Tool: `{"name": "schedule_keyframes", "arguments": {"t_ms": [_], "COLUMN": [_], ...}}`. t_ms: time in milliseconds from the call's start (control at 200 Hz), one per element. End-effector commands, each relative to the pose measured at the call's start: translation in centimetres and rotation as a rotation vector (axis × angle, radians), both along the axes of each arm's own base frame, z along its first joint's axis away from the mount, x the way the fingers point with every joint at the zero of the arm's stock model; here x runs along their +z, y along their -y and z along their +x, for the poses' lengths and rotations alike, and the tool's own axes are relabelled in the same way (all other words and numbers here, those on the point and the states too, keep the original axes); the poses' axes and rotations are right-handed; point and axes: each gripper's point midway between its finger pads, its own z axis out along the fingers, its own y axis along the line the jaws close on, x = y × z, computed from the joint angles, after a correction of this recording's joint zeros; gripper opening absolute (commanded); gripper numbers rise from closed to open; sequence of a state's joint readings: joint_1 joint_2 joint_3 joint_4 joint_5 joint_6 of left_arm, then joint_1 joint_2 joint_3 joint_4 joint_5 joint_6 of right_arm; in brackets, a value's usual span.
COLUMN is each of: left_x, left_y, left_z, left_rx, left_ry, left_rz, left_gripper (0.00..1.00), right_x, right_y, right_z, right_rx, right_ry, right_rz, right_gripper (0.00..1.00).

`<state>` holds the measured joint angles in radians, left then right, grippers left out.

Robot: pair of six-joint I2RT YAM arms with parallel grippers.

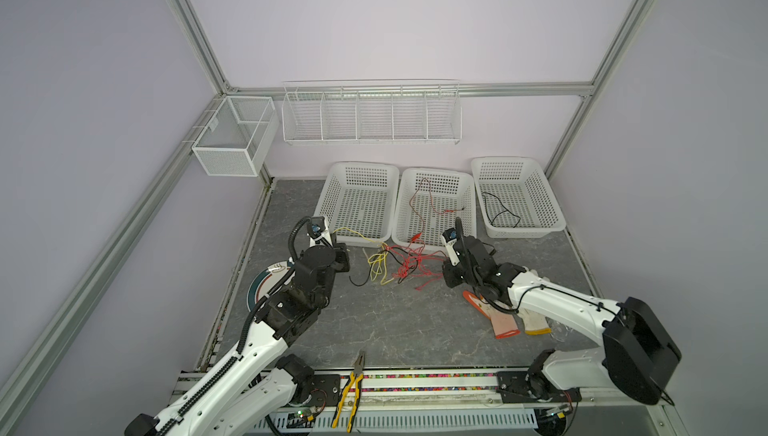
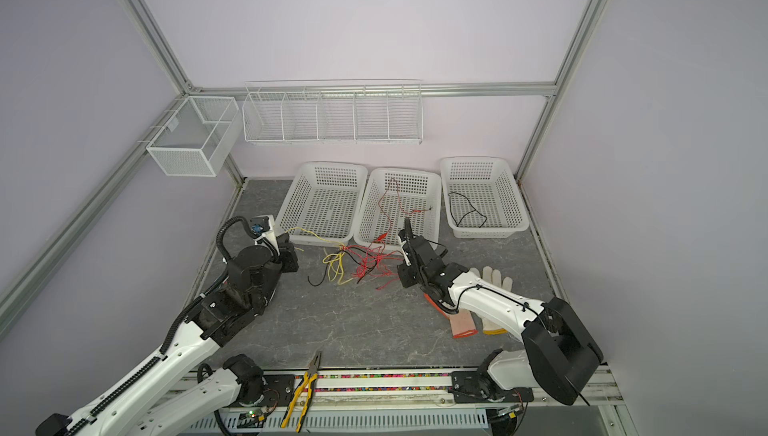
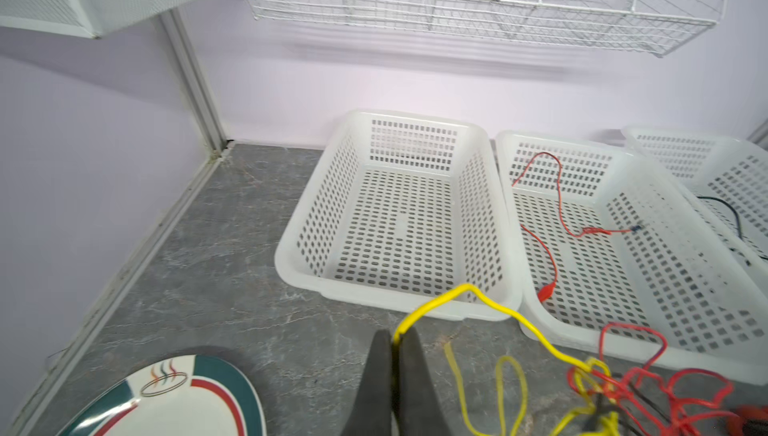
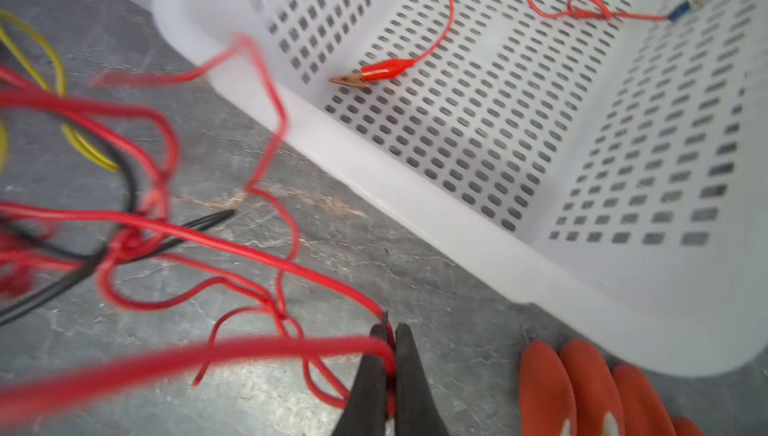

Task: Untangle the cables
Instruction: 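Pull the yellow wire toward the plate with the left gripper while the right holds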

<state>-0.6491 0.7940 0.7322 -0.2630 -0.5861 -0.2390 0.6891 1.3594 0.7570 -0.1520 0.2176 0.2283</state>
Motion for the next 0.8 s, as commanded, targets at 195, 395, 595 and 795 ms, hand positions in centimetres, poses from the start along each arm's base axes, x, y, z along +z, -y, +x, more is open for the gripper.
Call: {"name": "schedule_keyframes", "arguments": {"t_ms": [195, 395, 595, 795], "left_x": [4.9, 5.7, 6.8, 7.1], "left_y": [-7.9, -8.9, -10.2, -7.3], "left_z": [-1.3, -2.2, -2.7, -1.1], "left_rx": [0.398, 0.428, 0.487, 0.311], "left_ry": [0.119, 0.151, 0.163, 0.186], "left_rz": [0.013, 0.001, 0.024, 0.008], "left_gripper": [0.0, 0.0, 0.0, 0.0], "right_x": [-4.0, -3.6, -3.4, -2.2], "right_y": [9.1, 10.9, 13.6, 11.0], "right_z": [-2.2, -2.5, -3.1, -2.5], "right_rx": [-0.3, -0.386, -0.514, -0.39], "right_ry": [-0.13, -0.111, -0.1, -0.063], "right_rz": [-0.201, -0.203, -0.185, -0.07], "right_gripper": [0.06, 0.06, 0.06, 0.06]}}
